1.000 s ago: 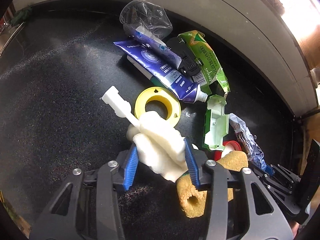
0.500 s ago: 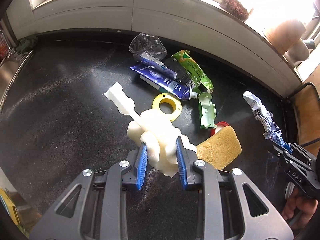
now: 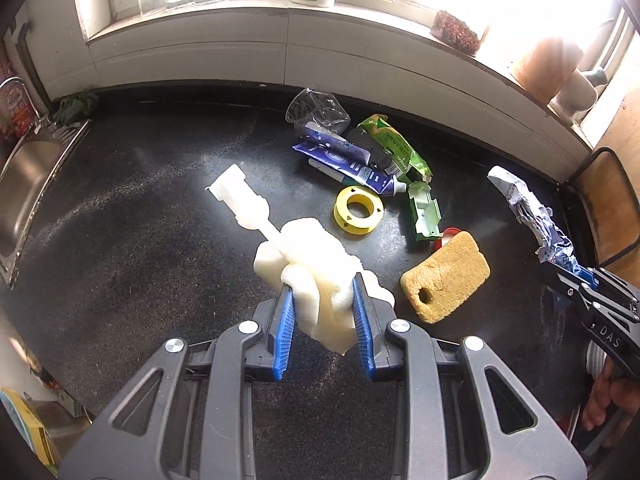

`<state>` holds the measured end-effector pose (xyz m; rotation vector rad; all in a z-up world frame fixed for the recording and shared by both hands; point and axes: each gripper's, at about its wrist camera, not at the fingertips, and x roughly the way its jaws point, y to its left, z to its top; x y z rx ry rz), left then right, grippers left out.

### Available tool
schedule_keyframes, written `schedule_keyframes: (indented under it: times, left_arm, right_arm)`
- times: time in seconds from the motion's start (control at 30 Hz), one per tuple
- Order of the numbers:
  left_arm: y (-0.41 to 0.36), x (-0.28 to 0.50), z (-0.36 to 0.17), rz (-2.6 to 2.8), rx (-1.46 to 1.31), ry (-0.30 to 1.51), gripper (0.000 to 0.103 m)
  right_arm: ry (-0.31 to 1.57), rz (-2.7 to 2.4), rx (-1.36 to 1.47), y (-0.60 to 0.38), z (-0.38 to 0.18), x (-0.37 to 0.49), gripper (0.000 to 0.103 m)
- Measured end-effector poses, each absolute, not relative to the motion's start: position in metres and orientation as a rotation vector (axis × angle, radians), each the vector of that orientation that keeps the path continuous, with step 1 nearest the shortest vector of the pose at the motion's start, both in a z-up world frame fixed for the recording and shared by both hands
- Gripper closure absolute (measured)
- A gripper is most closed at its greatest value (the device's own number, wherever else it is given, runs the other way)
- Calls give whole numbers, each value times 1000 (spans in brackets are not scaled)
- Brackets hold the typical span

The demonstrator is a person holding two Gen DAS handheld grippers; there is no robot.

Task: Collect trash
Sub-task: 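Carry both items over the black bin and open both tools to drop them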

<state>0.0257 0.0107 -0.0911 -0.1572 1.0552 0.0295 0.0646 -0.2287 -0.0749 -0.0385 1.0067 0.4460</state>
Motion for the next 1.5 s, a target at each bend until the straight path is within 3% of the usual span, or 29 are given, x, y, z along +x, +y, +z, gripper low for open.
schedule_keyframes:
  times: [0.47,0.83,1.13,1.5]
  left_arm:
    - [143,-90,-44,336,-160,921,76]
    - [271,-232,-49,671,-321,935,76]
    - [332,-330,-130,813,-519,980,76]
    - [382,-345,-267,779,-691,1015,76]
  right_arm:
    - [909,882,-229,-23,-28,23,79]
    - [933,1324,-418,175,-36,-85,79]
    - [1045,1503,-605,280,-106,-184,79]
    - [1242,1427,-752,347,-217,-216,79]
